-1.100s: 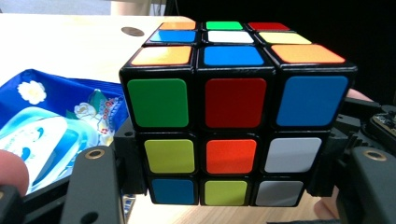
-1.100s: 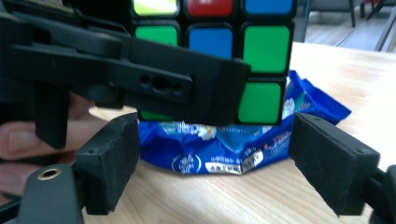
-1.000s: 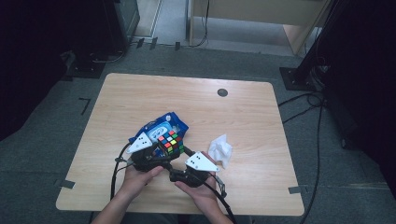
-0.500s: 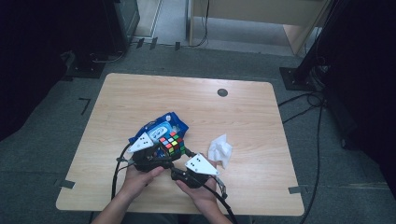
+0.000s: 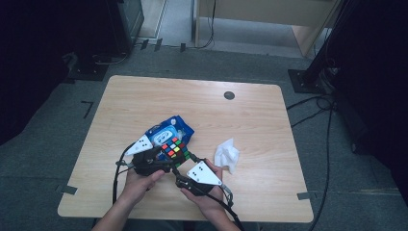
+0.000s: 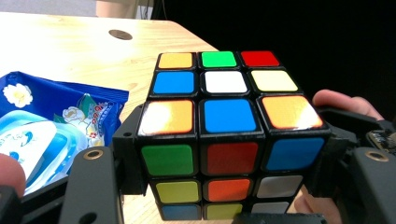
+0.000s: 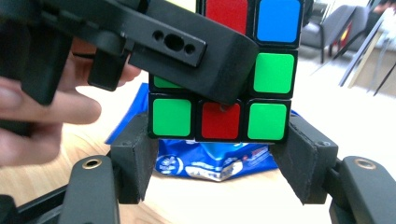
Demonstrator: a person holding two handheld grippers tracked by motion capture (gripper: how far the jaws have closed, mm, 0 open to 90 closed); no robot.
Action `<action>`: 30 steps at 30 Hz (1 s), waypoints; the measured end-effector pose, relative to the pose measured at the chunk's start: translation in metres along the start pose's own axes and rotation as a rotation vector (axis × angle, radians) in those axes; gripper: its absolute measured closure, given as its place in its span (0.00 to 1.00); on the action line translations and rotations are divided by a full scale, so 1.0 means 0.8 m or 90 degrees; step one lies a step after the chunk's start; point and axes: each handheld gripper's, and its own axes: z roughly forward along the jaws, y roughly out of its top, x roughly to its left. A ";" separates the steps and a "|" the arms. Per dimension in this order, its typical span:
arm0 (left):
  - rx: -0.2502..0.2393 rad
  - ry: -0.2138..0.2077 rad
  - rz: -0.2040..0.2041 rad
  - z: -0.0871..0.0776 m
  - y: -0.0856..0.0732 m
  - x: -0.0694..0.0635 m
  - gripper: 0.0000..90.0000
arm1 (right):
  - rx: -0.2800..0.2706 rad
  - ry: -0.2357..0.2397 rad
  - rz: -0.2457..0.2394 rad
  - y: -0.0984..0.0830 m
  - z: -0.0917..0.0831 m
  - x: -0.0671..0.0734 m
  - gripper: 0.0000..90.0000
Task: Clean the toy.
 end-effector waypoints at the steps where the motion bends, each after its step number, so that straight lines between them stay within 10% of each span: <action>1: 0.002 -0.001 0.001 0.000 0.000 0.000 0.37 | -0.002 0.000 -0.010 0.000 -0.001 0.000 0.39; 10: 0.027 0.006 0.006 0.003 -0.001 -0.001 0.37 | 0.016 0.013 -0.102 0.000 -0.001 -0.012 0.39; 20: 0.023 0.028 0.031 0.004 -0.001 -0.008 0.37 | 0.050 0.053 0.004 -0.002 -0.001 -0.022 0.41; 30: 0.028 0.024 0.047 0.006 -0.005 -0.009 0.37 | 0.060 0.034 -0.051 0.001 -0.005 -0.025 0.36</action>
